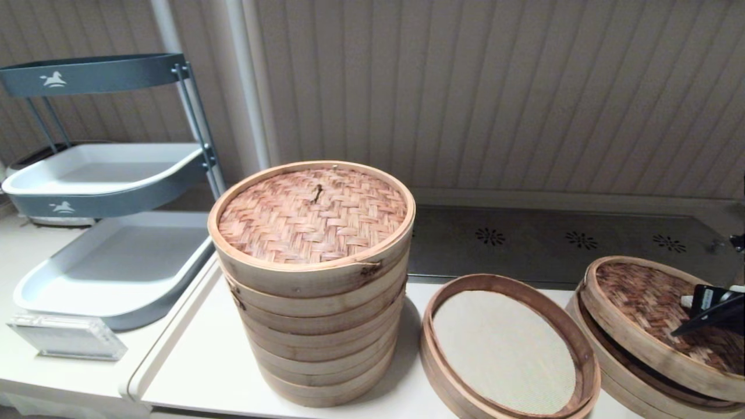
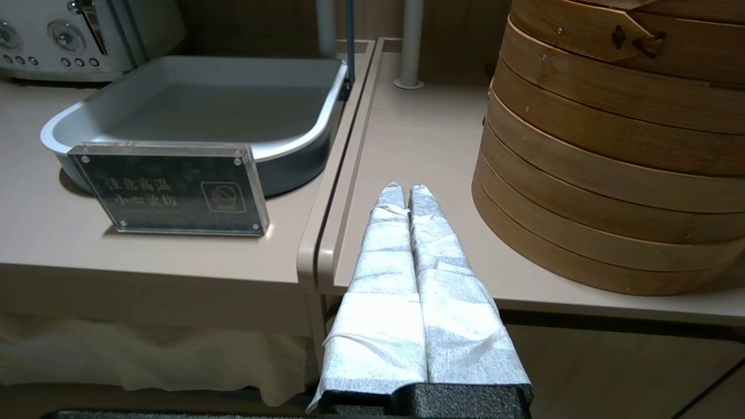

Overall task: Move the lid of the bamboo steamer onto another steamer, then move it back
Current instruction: Pick up the steamer, then put the steamer

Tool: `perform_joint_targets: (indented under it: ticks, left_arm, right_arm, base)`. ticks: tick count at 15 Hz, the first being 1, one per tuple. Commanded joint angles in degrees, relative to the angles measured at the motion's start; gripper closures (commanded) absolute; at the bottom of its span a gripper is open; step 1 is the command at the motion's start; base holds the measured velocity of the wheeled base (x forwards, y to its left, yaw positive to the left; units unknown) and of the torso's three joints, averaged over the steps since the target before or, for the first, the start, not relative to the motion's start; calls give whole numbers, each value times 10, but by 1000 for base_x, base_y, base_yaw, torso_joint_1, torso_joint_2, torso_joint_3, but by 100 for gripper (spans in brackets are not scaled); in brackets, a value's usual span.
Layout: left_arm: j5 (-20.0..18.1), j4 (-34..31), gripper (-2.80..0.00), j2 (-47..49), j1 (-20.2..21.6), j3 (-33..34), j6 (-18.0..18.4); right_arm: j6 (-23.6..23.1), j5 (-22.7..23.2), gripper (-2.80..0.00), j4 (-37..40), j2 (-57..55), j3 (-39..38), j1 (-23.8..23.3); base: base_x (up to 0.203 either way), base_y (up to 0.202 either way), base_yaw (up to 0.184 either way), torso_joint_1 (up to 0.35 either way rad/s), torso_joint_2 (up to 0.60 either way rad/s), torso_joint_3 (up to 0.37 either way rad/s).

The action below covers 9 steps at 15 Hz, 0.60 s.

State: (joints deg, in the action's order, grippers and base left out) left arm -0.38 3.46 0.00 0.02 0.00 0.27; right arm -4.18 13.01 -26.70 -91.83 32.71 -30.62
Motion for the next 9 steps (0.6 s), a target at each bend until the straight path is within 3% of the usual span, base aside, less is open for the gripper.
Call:
perform_joint_targets:
  ticks: [1,9]
  left_arm:
    - [0,1,0,-1,0,14,0]
    - [0,1,0,-1,0,14,0]
  right_arm:
    - [0,1,0,-3,7,-4,0]
    - [8,-1,0,1,43,-6,13]
  base:
    - [0,0,0,0,0,0]
    - [0,0,0,0,0,0]
